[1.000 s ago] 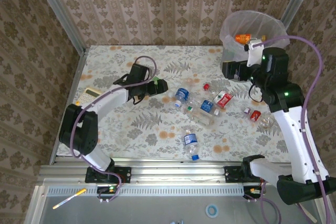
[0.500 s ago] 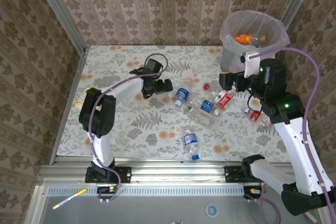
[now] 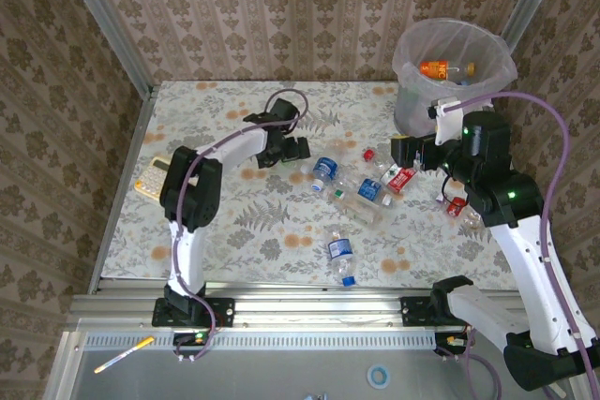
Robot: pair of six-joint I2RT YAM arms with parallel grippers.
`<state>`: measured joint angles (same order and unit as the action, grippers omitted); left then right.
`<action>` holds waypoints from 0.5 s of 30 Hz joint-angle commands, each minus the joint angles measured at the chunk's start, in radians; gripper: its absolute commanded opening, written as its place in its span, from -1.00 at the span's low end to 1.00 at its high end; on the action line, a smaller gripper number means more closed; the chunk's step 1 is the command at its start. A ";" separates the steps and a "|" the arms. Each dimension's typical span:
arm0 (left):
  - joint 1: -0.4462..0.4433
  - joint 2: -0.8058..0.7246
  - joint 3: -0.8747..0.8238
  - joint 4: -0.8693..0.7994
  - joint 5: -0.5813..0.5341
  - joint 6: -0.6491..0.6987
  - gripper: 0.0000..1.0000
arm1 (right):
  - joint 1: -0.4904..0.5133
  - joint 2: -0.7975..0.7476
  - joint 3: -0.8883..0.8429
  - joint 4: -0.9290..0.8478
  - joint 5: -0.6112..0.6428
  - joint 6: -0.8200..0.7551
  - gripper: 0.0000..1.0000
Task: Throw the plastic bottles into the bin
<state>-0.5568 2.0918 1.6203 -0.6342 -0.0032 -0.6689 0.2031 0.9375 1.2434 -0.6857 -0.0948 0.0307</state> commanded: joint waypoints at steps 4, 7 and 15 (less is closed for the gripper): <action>0.003 0.091 0.134 -0.166 -0.075 0.111 0.98 | 0.011 -0.014 -0.032 0.006 -0.042 -0.015 1.00; 0.011 0.123 0.163 -0.204 -0.088 0.147 0.92 | 0.010 -0.019 -0.049 0.011 -0.054 -0.028 1.00; 0.015 0.103 0.115 -0.196 -0.094 0.236 0.57 | 0.012 -0.016 -0.077 0.042 -0.077 -0.039 1.00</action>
<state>-0.5484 2.2234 1.7592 -0.8093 -0.0811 -0.4946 0.2077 0.9329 1.1831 -0.6807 -0.1436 0.0040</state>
